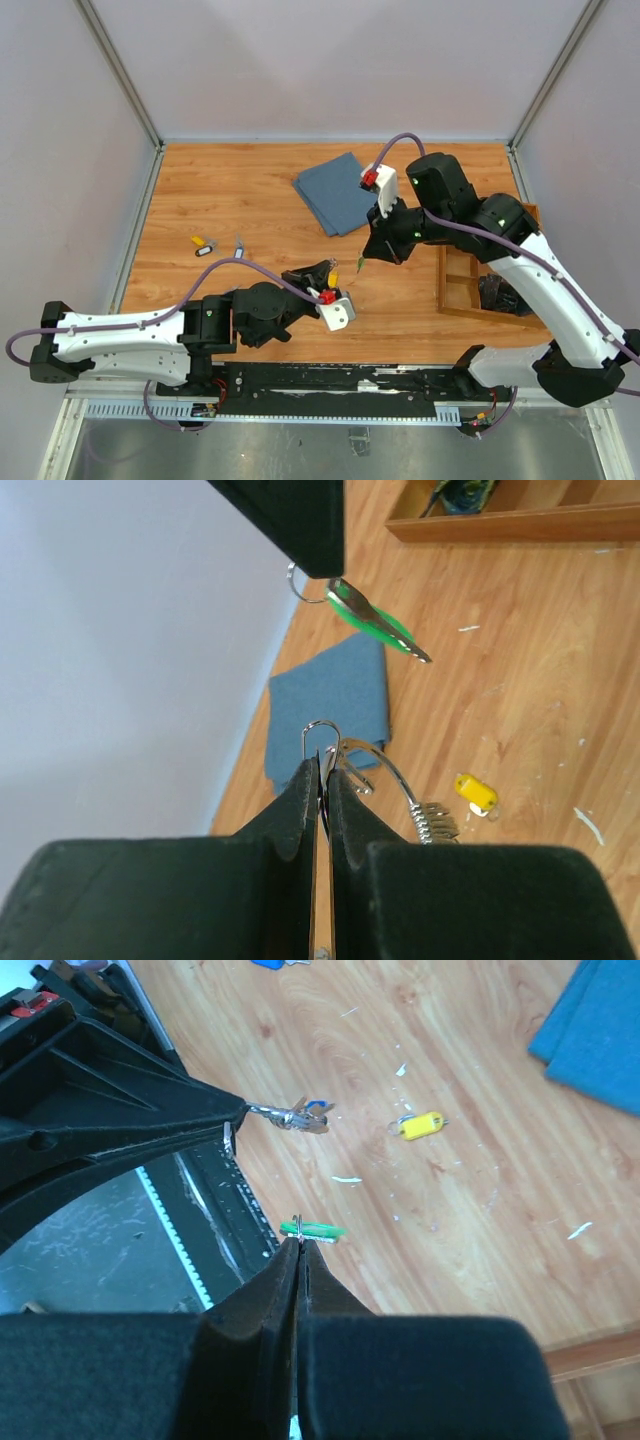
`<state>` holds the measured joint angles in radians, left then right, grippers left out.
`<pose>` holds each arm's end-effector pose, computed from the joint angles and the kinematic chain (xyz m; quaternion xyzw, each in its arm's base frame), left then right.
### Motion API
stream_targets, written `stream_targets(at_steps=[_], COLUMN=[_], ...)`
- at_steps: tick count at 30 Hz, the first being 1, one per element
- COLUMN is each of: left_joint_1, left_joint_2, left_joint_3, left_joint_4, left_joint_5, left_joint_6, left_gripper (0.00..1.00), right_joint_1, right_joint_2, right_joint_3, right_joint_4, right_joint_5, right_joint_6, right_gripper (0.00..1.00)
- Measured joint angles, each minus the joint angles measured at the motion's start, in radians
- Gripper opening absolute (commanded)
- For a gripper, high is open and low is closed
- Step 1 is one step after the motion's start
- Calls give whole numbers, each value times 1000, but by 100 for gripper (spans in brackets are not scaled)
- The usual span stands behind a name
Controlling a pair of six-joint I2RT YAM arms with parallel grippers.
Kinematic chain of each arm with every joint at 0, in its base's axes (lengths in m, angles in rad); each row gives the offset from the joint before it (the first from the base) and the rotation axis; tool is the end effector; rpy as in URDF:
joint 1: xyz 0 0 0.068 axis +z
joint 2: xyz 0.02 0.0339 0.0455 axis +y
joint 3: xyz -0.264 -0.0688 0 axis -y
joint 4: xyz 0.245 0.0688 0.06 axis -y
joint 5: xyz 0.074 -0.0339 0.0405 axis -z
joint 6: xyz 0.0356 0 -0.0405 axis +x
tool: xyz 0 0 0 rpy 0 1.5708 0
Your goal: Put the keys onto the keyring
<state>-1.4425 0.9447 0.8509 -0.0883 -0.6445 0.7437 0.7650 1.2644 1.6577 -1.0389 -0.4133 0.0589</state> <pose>0.0488 -0.2111 0.3457 0.5542 0.5151 0.0209 0.6536 0.1552 0.1688 0.4504 -0.3888 0.7902 0.3431 0.3267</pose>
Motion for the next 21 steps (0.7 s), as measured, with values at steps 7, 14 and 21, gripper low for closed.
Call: stream_targets(at_steps=[7, 14, 21], left_joint_1=[0, 0, 2], left_joint_2=[0, -2, -22], left_joint_3=[46, 84, 82], left_joint_4=[-51, -55, -46], left_joint_5=[91, 108, 66], left_joint_6=[-73, -149, -227], left_gripper=[1, 0, 1], right_joint_1=[0, 0, 0], right_joint_2=[-132, -203, -50], right_joint_3=[-176, -241, -272], right_joint_4=[145, 195, 77], right_joint_5=[21, -21, 3], right_joint_6=[-171, -315, -290], right_gripper=[1, 0, 1])
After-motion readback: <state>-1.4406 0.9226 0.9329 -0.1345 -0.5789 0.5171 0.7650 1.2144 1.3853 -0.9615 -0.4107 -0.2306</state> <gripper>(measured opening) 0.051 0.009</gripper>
